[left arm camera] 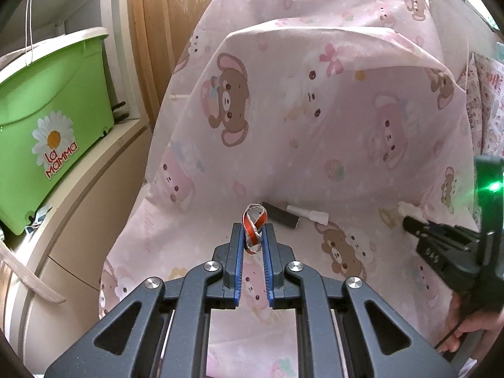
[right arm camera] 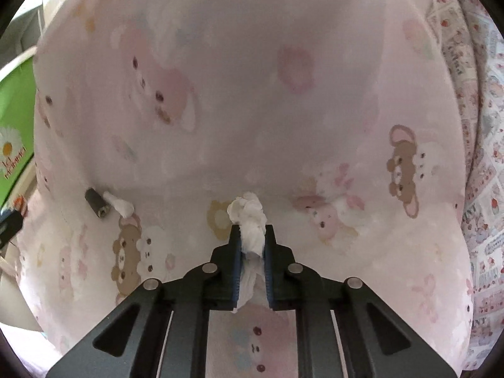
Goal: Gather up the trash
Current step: 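Close the right tool on the white tissue while the left tool holds the hair tie, then carry the hair tie and white tissue down over the pink basket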
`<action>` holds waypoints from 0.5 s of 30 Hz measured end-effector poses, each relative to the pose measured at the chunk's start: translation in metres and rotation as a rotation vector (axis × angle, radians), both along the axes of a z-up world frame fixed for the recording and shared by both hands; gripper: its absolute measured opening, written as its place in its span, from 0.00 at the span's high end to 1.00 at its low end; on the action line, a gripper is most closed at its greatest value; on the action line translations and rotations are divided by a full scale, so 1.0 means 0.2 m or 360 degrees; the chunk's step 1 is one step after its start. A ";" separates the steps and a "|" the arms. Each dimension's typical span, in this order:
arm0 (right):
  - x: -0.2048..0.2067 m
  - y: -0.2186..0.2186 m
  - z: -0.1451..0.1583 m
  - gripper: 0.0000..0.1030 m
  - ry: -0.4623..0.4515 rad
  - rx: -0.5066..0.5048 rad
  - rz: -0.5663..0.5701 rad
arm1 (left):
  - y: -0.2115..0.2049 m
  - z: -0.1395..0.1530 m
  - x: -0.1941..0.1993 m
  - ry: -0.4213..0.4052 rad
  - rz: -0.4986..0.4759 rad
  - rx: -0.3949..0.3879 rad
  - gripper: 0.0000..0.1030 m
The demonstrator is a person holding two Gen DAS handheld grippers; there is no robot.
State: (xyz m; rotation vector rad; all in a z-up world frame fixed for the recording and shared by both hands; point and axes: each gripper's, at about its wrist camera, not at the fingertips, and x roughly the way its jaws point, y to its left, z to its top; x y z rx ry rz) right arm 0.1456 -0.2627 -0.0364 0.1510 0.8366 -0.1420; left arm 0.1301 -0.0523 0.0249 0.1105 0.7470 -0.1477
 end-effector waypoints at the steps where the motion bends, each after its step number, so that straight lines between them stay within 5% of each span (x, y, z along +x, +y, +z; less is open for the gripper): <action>1: -0.02 0.00 0.02 0.87 -0.0016 -0.0007 0.0001 | 0.00 0.00 -0.01 -0.0004 -0.0001 0.0002 0.89; 15: -0.37 0.02 0.20 0.87 -0.0181 -0.0011 0.0057 | 0.02 0.02 -0.16 0.0017 -0.0022 -0.0055 0.89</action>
